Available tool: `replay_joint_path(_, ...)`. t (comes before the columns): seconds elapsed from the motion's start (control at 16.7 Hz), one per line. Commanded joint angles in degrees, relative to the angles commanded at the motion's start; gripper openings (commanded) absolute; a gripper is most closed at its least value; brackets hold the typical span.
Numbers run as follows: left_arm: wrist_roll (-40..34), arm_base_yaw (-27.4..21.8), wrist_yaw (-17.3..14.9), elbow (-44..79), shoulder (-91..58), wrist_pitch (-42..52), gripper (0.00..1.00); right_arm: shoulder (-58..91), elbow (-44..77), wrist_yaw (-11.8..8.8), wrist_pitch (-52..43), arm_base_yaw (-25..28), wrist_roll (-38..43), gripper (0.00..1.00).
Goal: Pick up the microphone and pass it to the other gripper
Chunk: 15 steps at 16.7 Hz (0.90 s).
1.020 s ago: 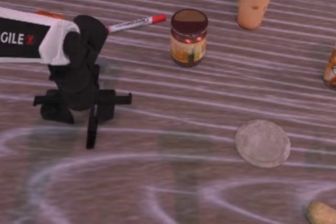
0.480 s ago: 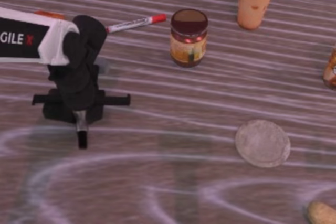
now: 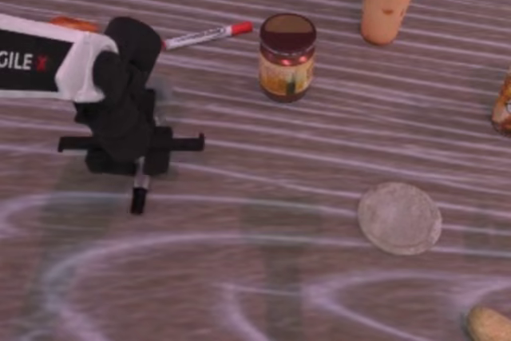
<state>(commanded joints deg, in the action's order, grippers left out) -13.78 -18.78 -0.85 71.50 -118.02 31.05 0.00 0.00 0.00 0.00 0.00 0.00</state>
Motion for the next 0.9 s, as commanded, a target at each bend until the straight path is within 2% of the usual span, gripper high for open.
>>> replay_joint_path(0.3,3.36,0.54,-7.1,-4.45,3.29,-18.34,0.0,0.0,0.0,0.0,0.0,0.0,0.0,1.0)
replay_joint_path(0.9,11.97,2.46,-24.65,-18.42,14.84,-67.26,0.0,0.0,0.0,0.0,0.0,0.0,0.0,1.0)
